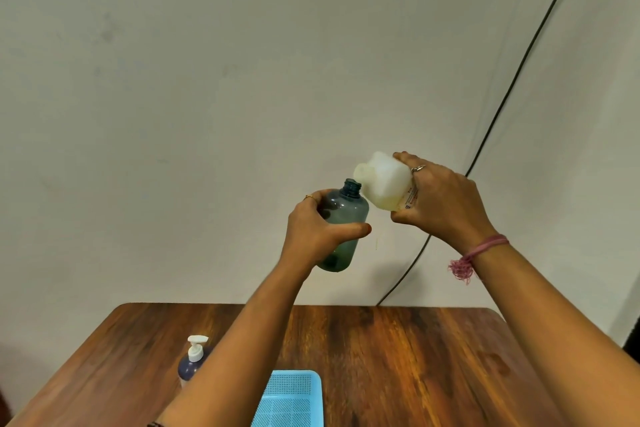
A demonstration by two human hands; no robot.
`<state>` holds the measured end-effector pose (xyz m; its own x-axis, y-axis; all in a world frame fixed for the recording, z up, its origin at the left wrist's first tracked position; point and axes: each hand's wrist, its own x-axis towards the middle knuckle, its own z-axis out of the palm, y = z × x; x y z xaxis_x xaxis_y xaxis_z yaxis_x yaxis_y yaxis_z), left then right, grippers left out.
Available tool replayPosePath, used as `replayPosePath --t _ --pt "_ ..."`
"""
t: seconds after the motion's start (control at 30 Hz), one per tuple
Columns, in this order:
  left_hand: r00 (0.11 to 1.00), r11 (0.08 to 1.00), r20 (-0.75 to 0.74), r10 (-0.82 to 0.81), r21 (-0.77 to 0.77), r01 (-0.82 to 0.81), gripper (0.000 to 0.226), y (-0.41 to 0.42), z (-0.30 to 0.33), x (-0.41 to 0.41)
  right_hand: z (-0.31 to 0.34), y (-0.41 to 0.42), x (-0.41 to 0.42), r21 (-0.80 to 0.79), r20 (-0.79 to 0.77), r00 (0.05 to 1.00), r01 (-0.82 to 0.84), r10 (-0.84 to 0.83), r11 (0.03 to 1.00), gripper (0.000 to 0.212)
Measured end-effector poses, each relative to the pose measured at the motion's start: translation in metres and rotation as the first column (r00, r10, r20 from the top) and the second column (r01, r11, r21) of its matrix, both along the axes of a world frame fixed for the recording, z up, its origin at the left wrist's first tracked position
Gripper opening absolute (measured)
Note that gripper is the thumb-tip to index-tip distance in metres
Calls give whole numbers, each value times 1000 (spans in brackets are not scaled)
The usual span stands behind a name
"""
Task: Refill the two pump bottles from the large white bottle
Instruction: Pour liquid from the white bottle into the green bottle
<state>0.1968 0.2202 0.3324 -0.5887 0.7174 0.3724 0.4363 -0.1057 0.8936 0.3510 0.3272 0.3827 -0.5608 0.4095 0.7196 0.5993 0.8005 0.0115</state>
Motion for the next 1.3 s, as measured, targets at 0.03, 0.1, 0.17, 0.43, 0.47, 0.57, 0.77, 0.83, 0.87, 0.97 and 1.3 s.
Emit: replayPosePath --t 0.03,0.1,0.17,0.43,0.47,0.57,0.77,0.83,0.87,0.97,1.3 --pt "1000 1000 3 0 2 0 79 0 0 -1 0 0 -1 9 2 1000 1 -1 1000 85" --pt "1000 1000 2 -3 2 3 79 0 -1 -1 1 1 -1 21 12 1000 6 -7 1000 85" --pt "1000 1000 -3 -3 2 3 79 -1 -1 -2 1 1 -1 35 20 1000 7 -8 999 85" --pt "1000 1000 -1 -7 18 7 80 -4 0 -3 2 -1 -1 74 22 1000 -17 16 997 85" --pt "1000 1000 1 -6 19 6 81 -4 0 -3 3 -1 -1 81 23 1000 -15 13 997 84" --pt "1000 1000 0 -6 20 6 80 -5 -2 -4 4 -2 -3 98 32 999 -16 13 995 84" --pt "1000 1000 4 -7 26 7 77 -7 -3 -5 6 -5 -3 115 41 999 -6 1 993 85" --pt "1000 999 8 -9 31 9 76 -6 -2 -6 7 -5 -3 118 40 999 -6 2 993 85" --pt "1000 999 9 -9 33 8 76 -6 -2 -6 7 -5 -4 118 42 999 -6 1 993 85" --pt "1000 999 11 -7 36 6 75 -6 -2 -6 7 -4 -5 122 44 999 -7 2 992 86" --pt "1000 999 15 -11 39 10 77 -6 -3 -8 9 -1 -5 153 45 999 -13 6 988 86"
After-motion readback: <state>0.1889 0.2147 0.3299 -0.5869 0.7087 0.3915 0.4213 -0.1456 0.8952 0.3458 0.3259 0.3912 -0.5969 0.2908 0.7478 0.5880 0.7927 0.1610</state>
